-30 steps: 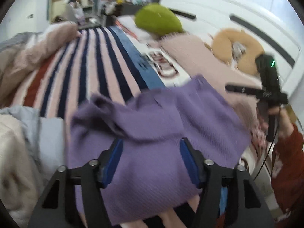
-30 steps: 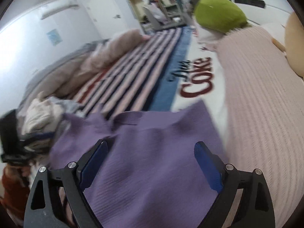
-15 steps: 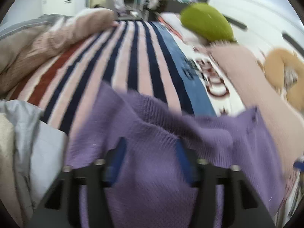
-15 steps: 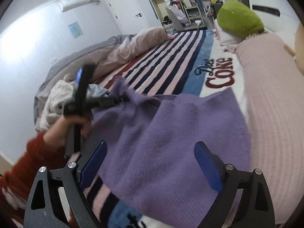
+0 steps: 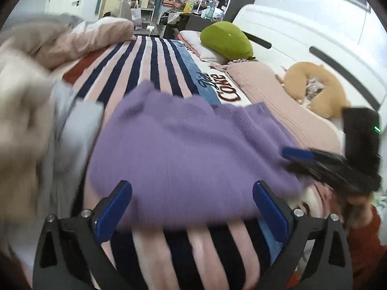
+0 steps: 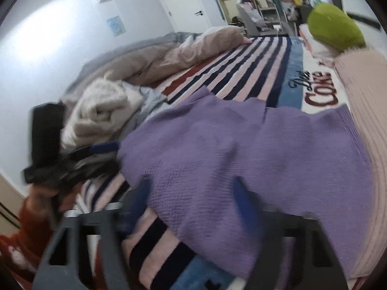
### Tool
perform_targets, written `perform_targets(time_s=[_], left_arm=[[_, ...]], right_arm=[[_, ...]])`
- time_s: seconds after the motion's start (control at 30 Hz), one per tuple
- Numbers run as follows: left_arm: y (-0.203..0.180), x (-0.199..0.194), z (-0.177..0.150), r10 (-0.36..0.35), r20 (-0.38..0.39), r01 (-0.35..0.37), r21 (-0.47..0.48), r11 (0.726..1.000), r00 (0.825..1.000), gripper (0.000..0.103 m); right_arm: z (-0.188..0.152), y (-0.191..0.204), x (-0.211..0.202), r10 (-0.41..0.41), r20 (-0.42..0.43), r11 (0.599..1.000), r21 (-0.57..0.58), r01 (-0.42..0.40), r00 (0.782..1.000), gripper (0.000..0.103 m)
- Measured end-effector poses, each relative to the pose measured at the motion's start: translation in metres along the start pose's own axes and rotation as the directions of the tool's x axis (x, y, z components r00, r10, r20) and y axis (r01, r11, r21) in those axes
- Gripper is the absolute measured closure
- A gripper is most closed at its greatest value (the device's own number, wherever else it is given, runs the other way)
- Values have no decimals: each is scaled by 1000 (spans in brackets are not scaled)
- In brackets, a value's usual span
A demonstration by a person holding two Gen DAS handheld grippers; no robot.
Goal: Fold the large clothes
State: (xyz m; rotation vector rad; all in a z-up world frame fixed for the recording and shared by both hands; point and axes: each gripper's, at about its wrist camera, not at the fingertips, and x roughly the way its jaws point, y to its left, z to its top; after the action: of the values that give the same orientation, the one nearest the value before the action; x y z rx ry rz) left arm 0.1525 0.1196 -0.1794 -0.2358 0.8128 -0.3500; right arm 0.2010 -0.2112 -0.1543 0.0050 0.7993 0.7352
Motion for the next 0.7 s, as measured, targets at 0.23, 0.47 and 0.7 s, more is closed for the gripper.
perform_targets(time_s=[0.23, 0.47, 0.7], left_arm=[[22, 1, -56, -52, 66, 58, -90, 994, 996, 4], [40, 36, -47, -25, 107, 48, -212, 976, 994, 4], [34, 51, -24, -32, 142, 67, -251, 966, 989, 47]], right_arm=[[-25, 14, 38, -112, -89, 992, -67, 106, 990, 98], [-40, -25, 60, -26, -113, 995, 88, 36, 993, 99], [-43, -25, 59, -21, -103, 996, 81, 30, 994, 99]])
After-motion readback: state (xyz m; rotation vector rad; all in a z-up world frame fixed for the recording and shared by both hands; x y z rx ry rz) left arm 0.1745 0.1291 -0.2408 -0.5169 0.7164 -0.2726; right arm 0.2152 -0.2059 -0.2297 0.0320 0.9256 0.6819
